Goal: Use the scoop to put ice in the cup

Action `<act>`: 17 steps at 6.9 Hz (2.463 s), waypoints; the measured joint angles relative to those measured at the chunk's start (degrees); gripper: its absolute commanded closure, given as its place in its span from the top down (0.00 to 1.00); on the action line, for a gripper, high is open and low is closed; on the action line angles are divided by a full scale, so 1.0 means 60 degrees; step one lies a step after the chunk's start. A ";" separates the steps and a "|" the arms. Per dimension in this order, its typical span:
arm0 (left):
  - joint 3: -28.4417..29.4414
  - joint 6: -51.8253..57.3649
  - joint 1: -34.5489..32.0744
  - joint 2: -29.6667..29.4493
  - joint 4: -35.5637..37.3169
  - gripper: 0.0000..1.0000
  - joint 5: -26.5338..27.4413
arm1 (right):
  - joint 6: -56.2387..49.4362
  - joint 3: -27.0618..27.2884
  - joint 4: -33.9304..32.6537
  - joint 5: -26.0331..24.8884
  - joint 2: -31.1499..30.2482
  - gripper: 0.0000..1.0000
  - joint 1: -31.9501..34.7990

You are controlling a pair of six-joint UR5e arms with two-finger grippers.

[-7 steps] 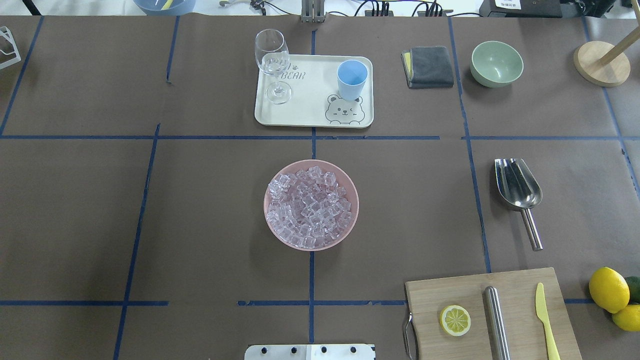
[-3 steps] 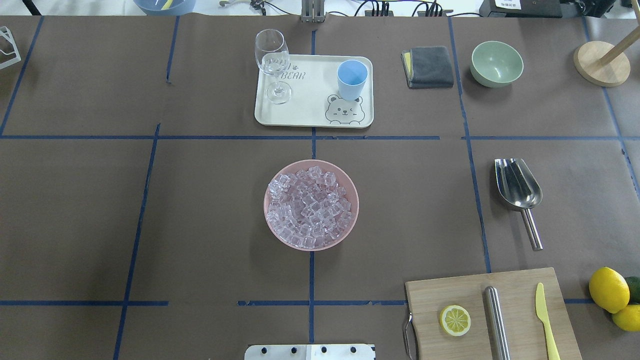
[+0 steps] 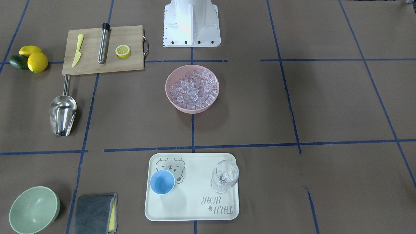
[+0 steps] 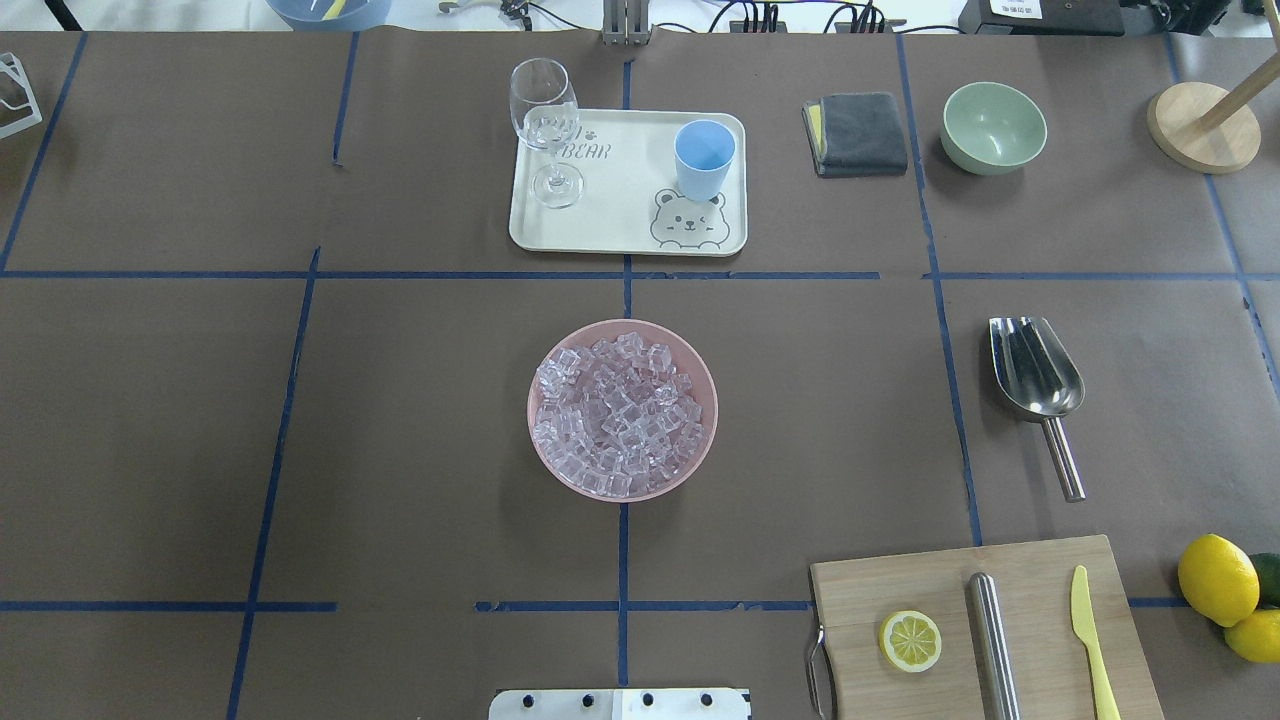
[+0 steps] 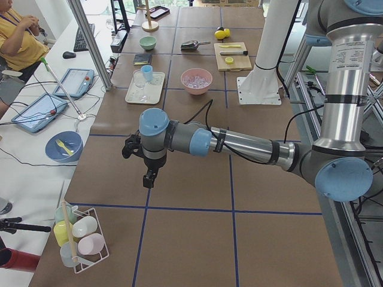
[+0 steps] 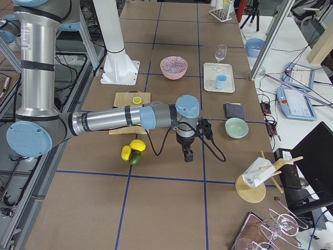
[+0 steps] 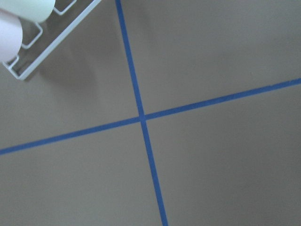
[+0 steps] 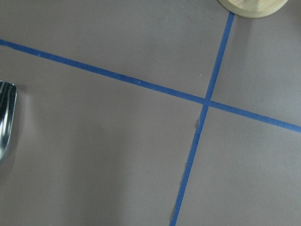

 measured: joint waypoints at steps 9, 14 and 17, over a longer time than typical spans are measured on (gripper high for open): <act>0.0438 -0.1571 0.3954 -0.1219 -0.7621 1.00 -0.0664 | 0.0533 -0.0033 -0.0020 0.0028 0.0384 1.00 -0.0174; 0.0773 -0.3109 0.7157 -0.2693 -0.8390 1.00 0.0449 | 0.0525 0.0026 -0.0005 0.0030 0.0384 1.00 -0.0342; 0.2223 -0.2514 0.8449 -0.2846 -1.0692 0.99 0.1116 | 0.0522 0.0044 -0.0004 0.0031 0.0382 1.00 -0.0408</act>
